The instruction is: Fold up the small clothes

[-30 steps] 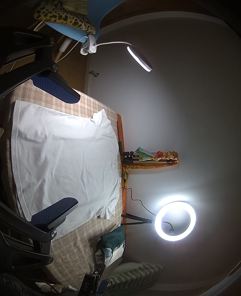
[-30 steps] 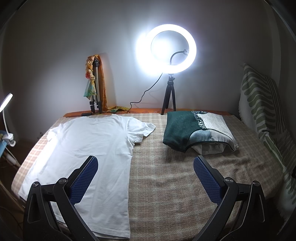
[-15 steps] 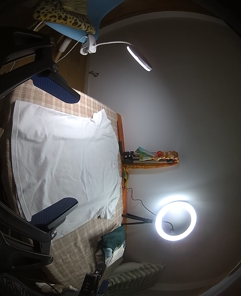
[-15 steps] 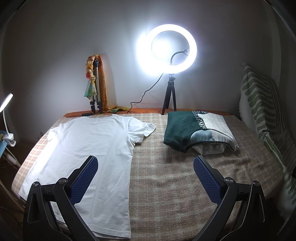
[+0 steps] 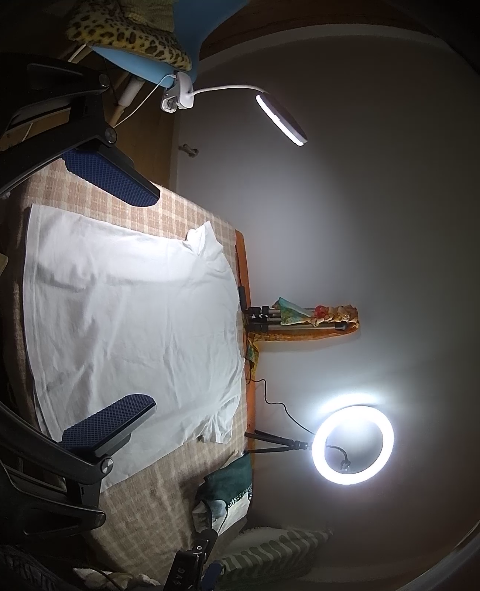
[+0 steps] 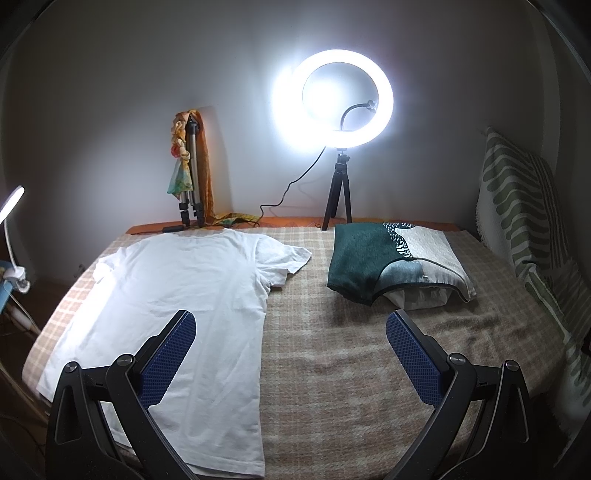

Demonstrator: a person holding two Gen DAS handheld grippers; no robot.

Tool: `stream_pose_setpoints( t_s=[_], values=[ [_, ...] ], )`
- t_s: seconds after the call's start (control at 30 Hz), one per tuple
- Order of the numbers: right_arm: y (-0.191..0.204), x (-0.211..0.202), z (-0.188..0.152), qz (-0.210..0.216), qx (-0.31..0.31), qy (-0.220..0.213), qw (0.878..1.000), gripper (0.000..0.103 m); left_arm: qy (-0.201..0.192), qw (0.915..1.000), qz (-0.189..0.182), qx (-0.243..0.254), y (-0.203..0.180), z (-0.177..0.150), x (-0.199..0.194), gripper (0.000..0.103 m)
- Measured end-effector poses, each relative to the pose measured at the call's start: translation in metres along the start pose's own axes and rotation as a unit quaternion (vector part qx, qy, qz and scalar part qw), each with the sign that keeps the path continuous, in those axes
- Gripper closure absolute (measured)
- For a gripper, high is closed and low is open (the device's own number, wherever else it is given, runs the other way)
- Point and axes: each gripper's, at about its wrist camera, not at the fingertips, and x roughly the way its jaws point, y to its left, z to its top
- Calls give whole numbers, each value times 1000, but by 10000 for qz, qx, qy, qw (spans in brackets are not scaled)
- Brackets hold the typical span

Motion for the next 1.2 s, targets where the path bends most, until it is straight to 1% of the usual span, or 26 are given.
stream_pose_setpoints(
  t_s=[0.3,0.53,0.63,0.83,0.93,1.03,1.1,1.2],
  values=[
    [12,1,3,55,-39,-41,10000,0,259,9994,94,-216,18,-7,17,0],
    [29,10,6,190,-80,-10,9998,0,346,9990,161,-247,29,-15,28,1],
    [40,16,9,245,-144,-16,9996,0,436,9986,127,-263,35,-21,35,6],
    [61,33,12,337,-260,29,9991,0,564,9976,7,-401,53,-34,44,10],
    [72,44,12,425,-339,98,9985,0,663,9963,-74,-535,65,-42,48,15],
    [85,57,15,709,-401,212,9964,0,839,9940,-139,-693,78,-52,57,23],
    [96,67,21,1011,-465,252,9935,0,987,9918,-156,-791,85,-59,63,31],
    [116,85,32,1496,-552,221,9870,0,1216,9874,-242,-987,98,-69,73,39]
  ],
)
